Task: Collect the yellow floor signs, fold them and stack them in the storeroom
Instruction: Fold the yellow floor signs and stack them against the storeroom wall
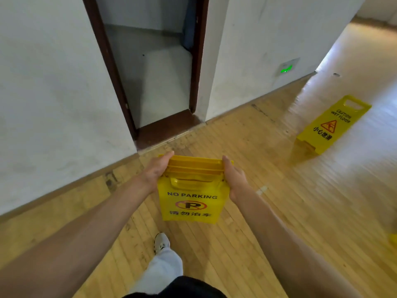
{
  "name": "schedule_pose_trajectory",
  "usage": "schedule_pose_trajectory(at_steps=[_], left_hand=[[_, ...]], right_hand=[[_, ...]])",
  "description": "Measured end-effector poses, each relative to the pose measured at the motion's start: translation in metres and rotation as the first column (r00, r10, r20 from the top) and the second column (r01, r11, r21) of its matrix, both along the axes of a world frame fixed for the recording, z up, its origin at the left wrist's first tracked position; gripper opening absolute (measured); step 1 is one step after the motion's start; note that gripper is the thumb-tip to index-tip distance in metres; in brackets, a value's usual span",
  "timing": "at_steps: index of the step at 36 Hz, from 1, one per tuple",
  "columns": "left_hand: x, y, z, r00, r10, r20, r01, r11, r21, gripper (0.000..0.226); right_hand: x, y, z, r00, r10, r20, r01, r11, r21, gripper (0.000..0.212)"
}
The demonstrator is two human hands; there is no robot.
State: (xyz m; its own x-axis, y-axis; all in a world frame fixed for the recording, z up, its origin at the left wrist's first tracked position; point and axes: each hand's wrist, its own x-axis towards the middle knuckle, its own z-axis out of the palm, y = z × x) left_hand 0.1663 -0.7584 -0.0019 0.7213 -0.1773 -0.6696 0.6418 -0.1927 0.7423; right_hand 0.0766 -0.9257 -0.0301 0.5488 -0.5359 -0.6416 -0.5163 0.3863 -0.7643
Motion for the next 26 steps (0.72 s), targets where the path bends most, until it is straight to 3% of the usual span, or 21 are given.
schedule_pose_trajectory(at_steps=[4,14,18,22,26], left_hand=[[0.063,0.009,0.001,1.0,0.007,-0.027,-0.007,1.0,0.017,0.035],[0.203,0.004,0.011,0.998,0.057,0.009,-0.057,0.998,0.002,0.032],[0.262,-0.007,0.003,0.998,0.059,0.03,-0.061,0.995,0.075,0.052],[0.323,-0.03,-0.004,0.997,0.078,0.011,-0.079,0.994,0.079,0.031],[0.386,-0.059,-0.004,0.994,0.108,-0.004,-0.107,0.99,0.096,0.028]], right_hand=[[0.066,0.007,0.006,0.999,0.034,-0.031,-0.033,0.999,0.005,0.042],[0.213,-0.002,0.012,0.998,0.056,-0.026,-0.055,0.998,0.019,0.043],[0.274,-0.017,0.001,0.998,0.055,-0.019,-0.054,0.997,0.056,0.07],[0.345,-0.045,-0.02,0.999,0.042,-0.024,-0.04,0.996,0.083,0.084],[0.418,-0.082,-0.041,0.998,0.053,-0.014,-0.051,0.994,0.1,0.097]])
